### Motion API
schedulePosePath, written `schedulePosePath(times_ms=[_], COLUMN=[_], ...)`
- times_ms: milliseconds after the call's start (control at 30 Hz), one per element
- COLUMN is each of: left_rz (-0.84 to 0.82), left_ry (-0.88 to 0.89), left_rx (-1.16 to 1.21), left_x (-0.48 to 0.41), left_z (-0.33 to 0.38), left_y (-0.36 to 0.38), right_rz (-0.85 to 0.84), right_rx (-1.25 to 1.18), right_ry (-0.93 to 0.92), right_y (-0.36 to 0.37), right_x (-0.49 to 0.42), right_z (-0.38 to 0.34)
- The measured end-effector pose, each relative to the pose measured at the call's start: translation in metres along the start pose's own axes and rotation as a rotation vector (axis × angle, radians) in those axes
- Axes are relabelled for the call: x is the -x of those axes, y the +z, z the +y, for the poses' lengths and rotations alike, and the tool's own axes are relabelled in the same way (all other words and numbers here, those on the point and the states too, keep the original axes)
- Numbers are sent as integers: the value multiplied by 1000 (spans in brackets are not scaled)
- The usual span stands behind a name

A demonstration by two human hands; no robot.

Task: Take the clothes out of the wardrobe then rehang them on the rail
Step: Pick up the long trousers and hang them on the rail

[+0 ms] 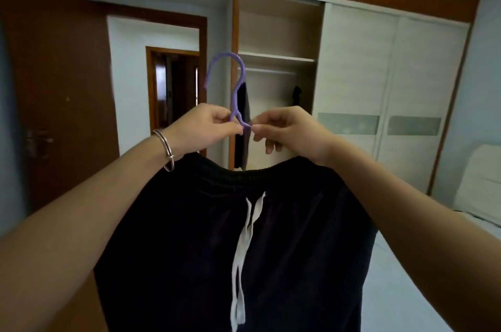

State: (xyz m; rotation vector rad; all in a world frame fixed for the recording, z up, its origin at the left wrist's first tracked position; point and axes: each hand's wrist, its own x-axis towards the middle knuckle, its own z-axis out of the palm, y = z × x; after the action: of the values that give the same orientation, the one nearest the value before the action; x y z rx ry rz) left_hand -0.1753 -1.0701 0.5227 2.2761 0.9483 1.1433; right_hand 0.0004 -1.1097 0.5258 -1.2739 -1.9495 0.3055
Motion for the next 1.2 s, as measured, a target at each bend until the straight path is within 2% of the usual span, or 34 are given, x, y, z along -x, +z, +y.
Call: schedulePosePath(times_ms=[133,233,300,367,467,533,567,633,733,767,833,1033,1200], left_rz=[9,111,187,207,172,183,198,239,308,321,323,326,367], left_ry=[-171,-199,-196,-180,-169,-156,-153,-154,-170,-173,-190,-219,-181], left_rx=[55,-52,-93,-127,-218,-264,-277,-304,-338,-346,-349,-366,-306], left_x=[-29,-50,-62,-75,-99,-120,-131,-155,-198,-213,-239,-301,-349], left_z=[-48,-90,-118,-145,-181,-206,-219,-246,-282,-292,-313,-381,-449], left_y=[-40,-54,-59,-66,-70,-71,-72,-76,-91,-97,-107,-132,-149], right_rz=[65,-69,-240,-275,-45,137,169,84,-214,-254,-201,221,273], right_rx=[168,366,233,8,-195,-187,-158,-155,-77,-87,-162,-281,-257], right_ry=[45,240,399,455,361,281,239,199,309,326,272,117,-51], right_y=[20,38,50,62,86,99,104,110,119,122,133,179,209], right_x=[-58,-91,-107,-125,-167,-201,-219,-254,-304,-320,-357,-459,-526], right_z=[29,59,75,90,116,129,135,155,194,205,221,238,250])
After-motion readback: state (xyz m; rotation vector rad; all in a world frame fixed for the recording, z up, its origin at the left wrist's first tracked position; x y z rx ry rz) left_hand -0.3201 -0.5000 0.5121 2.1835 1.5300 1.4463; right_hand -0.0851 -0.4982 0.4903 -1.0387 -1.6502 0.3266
